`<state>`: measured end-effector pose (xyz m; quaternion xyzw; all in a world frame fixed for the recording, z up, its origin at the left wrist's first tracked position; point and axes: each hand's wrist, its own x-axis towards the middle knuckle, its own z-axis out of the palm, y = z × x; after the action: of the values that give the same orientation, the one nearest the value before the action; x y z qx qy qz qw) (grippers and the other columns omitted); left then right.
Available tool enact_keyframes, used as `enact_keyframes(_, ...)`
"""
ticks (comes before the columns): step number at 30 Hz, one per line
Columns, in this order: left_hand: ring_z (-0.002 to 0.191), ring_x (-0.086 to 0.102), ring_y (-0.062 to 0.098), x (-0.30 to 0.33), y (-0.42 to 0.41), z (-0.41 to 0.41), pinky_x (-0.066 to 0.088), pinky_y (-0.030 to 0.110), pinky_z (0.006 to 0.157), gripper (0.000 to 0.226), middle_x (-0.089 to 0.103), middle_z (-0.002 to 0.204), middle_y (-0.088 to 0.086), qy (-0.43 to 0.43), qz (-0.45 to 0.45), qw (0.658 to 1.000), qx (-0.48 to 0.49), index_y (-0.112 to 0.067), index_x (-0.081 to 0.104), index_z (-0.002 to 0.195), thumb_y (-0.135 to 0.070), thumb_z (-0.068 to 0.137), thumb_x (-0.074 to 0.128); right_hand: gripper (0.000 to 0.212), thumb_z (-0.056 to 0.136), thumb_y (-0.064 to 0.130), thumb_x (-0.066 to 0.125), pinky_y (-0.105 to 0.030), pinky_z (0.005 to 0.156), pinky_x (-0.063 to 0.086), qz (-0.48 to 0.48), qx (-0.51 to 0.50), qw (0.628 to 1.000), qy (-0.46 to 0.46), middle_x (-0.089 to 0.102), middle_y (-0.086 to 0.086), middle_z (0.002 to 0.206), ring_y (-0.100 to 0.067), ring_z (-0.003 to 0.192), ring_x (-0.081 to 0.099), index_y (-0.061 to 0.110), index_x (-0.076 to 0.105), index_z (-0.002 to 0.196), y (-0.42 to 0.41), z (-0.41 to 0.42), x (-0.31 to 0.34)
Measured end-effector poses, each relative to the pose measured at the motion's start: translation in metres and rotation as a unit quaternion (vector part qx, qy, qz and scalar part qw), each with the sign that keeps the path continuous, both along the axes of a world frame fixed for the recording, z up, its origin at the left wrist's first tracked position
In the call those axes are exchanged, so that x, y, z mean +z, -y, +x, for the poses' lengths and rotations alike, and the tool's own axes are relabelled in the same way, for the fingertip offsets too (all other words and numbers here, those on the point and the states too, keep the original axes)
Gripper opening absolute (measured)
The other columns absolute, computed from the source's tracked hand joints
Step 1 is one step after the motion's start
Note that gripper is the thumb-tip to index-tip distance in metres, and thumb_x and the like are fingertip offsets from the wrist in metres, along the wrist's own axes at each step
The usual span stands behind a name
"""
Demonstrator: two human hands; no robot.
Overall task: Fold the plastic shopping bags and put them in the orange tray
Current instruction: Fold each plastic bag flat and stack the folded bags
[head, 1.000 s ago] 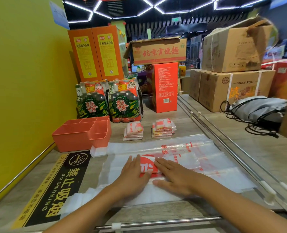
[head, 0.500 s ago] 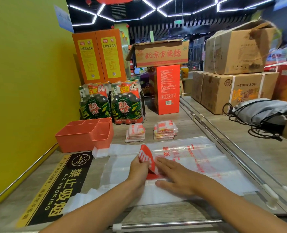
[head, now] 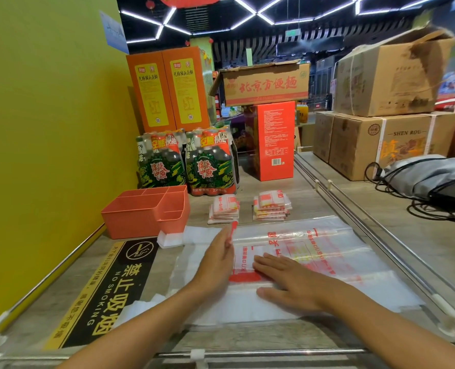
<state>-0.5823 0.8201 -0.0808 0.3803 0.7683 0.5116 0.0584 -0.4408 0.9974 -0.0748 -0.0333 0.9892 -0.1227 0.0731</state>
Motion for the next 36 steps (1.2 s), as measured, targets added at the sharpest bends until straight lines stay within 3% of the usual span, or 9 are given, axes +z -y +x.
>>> enact_keyframes(2, 0.149, 0.026, 0.01, -0.002, -0.003, -0.006, 0.025, 0.028, 0.122, 0.053, 0.029, 0.162, -0.007, -0.156, -0.117, 0.98, -0.041, -0.027, 0.024, 0.158, -0.019, 0.108, 0.036, 0.074, 0.098, 0.072, 0.024, -0.027, 0.121, -0.007, -0.003, -0.001, 1.0, 0.002, -0.005, 0.018, 0.167, 0.002, 0.149, -0.01, 0.039, 0.002, 0.16, 0.0, 0.0, -0.001)
enact_keyframes(4, 0.156, -0.001, 0.016, -0.003, -0.008, -0.008, 0.002, 0.029, 0.126, 0.059, 0.002, 0.169, -0.002, -0.231, -0.266, 0.935, -0.049, -0.02, 0.005, 0.161, -0.027, 0.109, 0.032, 0.074, 0.098, 0.072, 0.024, -0.027, 0.121, -0.007, -0.004, 0.001, 1.0, 0.002, -0.005, 0.016, 0.167, 0.0, 0.15, -0.01, 0.038, 0.002, 0.16, 0.0, 0.0, -0.001)
enact_keyframes(6, 0.154, -0.013, 0.015, -0.004, -0.011, -0.009, -0.009, 0.028, 0.123, 0.063, -0.011, 0.168, 0.001, -0.251, -0.364, 0.895, -0.067, -0.017, -0.005, 0.161, -0.033, 0.109, 0.028, 0.074, 0.1, 0.069, 0.026, -0.023, 0.117, -0.009, -0.003, 0.002, 1.0, 0.005, -0.005, 0.015, 0.167, 0.002, 0.148, -0.01, 0.035, 0.003, 0.161, 0.001, 0.001, 0.002)
enact_keyframes(9, 0.153, -0.017, 0.014, -0.003, -0.014, -0.011, -0.012, 0.03, 0.123, 0.068, -0.015, 0.168, 0.002, -0.232, -0.413, 0.875, -0.1, -0.017, -0.01, 0.16, -0.043, 0.109, 0.026, 0.075, 0.099, 0.07, 0.026, -0.025, 0.119, -0.008, -0.006, 0.003, 1.0, 0.006, -0.004, 0.012, 0.167, 0.004, 0.145, -0.01, 0.032, 0.006, 0.161, 0.001, 0.002, 0.003)
enact_keyframes(14, 0.153, -0.01, 0.011, 0.015, -0.008, -0.015, -0.01, 0.024, 0.119, 0.077, -0.007, 0.168, -0.003, -0.185, -0.421, 0.875, -0.151, -0.02, -0.005, 0.161, -0.06, 0.104, 0.027, 0.076, 0.096, 0.075, 0.028, -0.035, 0.126, 0.003, -0.037, -0.017, 0.999, 0.01, 0.0, 0.017, 0.167, -0.005, 0.153, -0.003, 0.039, 0.008, 0.16, -0.003, 0.002, 0.001)
enact_keyframes(19, 0.147, 0.014, 0.015, 0.02, -0.003, -0.035, 0.013, 0.035, 0.124, 0.08, 0.02, 0.164, 0.0, -0.245, -0.402, 0.869, -0.153, -0.02, 0.011, 0.161, -0.065, 0.099, 0.033, 0.075, 0.094, 0.077, 0.03, -0.038, 0.126, 0.009, -0.056, -0.036, 0.998, 0.003, 0.005, 0.019, 0.167, -0.006, 0.154, 0.002, 0.041, 0.014, 0.158, -0.005, 0.001, 0.001)
enact_keyframes(26, 0.136, 0.024, 0.017, 0.008, -0.006, -0.04, 0.024, 0.037, 0.119, 0.103, 0.029, 0.153, 0.003, -0.293, -0.377, 0.869, -0.13, -0.02, 0.018, 0.16, -0.087, 0.081, 0.013, 0.046, 0.102, 0.056, 0.042, -0.029, 0.109, 0.041, -0.055, -0.059, 0.988, -0.129, 0.047, 0.014, 0.149, -0.01, 0.132, 0.047, 0.033, 0.054, 0.14, -0.004, -0.002, 0.011)
enact_keyframes(31, 0.148, 0.011, 0.017, 0.001, -0.003, -0.04, 0.013, 0.036, 0.124, 0.09, 0.015, 0.163, 0.001, -0.281, -0.388, 0.865, -0.151, -0.022, 0.007, 0.162, -0.077, 0.091, 0.013, 0.07, 0.1, 0.064, 0.037, -0.027, 0.124, 0.013, -0.062, -0.026, 0.994, -0.089, 0.0, 0.025, 0.165, 0.001, 0.151, 0.005, 0.041, 0.008, 0.16, -0.005, -0.004, -0.001)
enact_keyframes(36, 0.15, -0.019, 0.003, 0.01, 0.004, -0.034, -0.008, 0.029, 0.124, 0.079, -0.019, 0.166, -0.009, -0.217, -0.433, 0.859, -0.169, -0.024, -0.01, 0.16, -0.065, 0.101, 0.023, 0.077, 0.098, 0.073, 0.026, -0.037, 0.127, 0.007, -0.016, -0.019, 1.0, 0.003, -0.006, 0.018, 0.167, -0.005, 0.154, -0.003, 0.036, 0.0, 0.16, -0.004, -0.004, -0.003)
